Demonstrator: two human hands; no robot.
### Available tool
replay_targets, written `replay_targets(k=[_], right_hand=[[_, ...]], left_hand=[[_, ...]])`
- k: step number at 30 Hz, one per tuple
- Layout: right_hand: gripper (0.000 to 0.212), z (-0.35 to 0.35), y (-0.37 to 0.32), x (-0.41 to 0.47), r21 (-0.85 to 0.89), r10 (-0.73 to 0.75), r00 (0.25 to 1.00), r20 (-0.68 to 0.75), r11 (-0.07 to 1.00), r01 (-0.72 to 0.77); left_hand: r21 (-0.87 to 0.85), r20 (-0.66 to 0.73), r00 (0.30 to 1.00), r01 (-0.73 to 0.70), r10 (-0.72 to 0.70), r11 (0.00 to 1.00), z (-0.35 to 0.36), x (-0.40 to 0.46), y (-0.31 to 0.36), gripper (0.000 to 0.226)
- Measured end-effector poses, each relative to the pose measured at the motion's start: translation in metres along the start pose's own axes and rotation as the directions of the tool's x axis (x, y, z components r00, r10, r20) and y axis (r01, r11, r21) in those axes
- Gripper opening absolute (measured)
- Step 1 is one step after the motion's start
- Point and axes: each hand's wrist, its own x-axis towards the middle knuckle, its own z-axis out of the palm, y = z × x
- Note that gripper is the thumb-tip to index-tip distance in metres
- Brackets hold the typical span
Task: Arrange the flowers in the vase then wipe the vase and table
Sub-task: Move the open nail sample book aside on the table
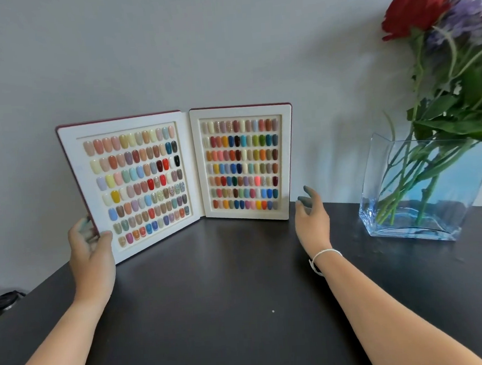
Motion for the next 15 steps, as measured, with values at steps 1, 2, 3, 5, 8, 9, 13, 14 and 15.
replay_targets(k=[1, 2, 3, 5, 8, 9, 13, 14, 15], right_hand=[[0.040, -0.005, -0.001, -0.005, -0.004, -0.010, 1.000, 0.000, 1.000, 0.010], [0.039, -0.011, -0.002, -0.010, -0.008, -0.020, 1.000, 0.000, 1.000, 0.020], [0.039, -0.017, -0.003, -0.016, -0.014, -0.028, 1.000, 0.001, 1.000, 0.028], [0.039, -0.032, -0.005, -0.029, -0.021, -0.045, 0.999, 0.001, 0.999, 0.045], [0.038, -0.057, -0.011, -0.050, -0.026, -0.045, 0.999, 0.002, 0.999, 0.045], [0.038, -0.066, -0.012, -0.056, -0.026, -0.043, 0.999, 0.001, 0.999, 0.043], [0.036, -0.105, -0.015, -0.083, -0.016, -0.048, 0.999, -0.001, 0.999, 0.048], [0.036, -0.115, -0.016, -0.088, -0.016, -0.051, 0.999, -0.005, 0.999, 0.051], [0.036, -0.125, -0.017, -0.092, -0.016, -0.052, 0.999, -0.013, 0.999, 0.052]], left_hand=[[0.015, -0.030, 0.999, -0.015, 0.015, 1.000, 0.000, -0.004, 0.003, 0.039], [0.027, -0.059, 0.998, -0.021, 0.023, 0.999, -0.001, -0.007, 0.007, 0.042], [0.038, -0.085, 0.996, -0.021, 0.024, 0.999, -0.002, -0.011, 0.011, 0.043], [0.067, -0.122, 0.992, -0.025, 0.033, 0.997, -0.005, -0.020, 0.018, 0.045], [0.109, -0.137, 0.989, -0.031, 0.046, 0.994, -0.007, -0.038, 0.031, 0.046], [0.110, -0.130, 0.991, -0.029, 0.043, 0.993, -0.006, -0.045, 0.035, 0.045], [0.081, -0.029, 0.999, -0.043, 0.045, 0.996, -0.003, -0.081, 0.053, 0.042], [0.066, 0.008, 0.999, -0.041, 0.041, 0.997, -0.001, -0.091, 0.057, 0.041], [0.049, 0.046, 0.998, -0.033, 0.031, 0.998, 0.001, -0.100, 0.061, 0.040]])
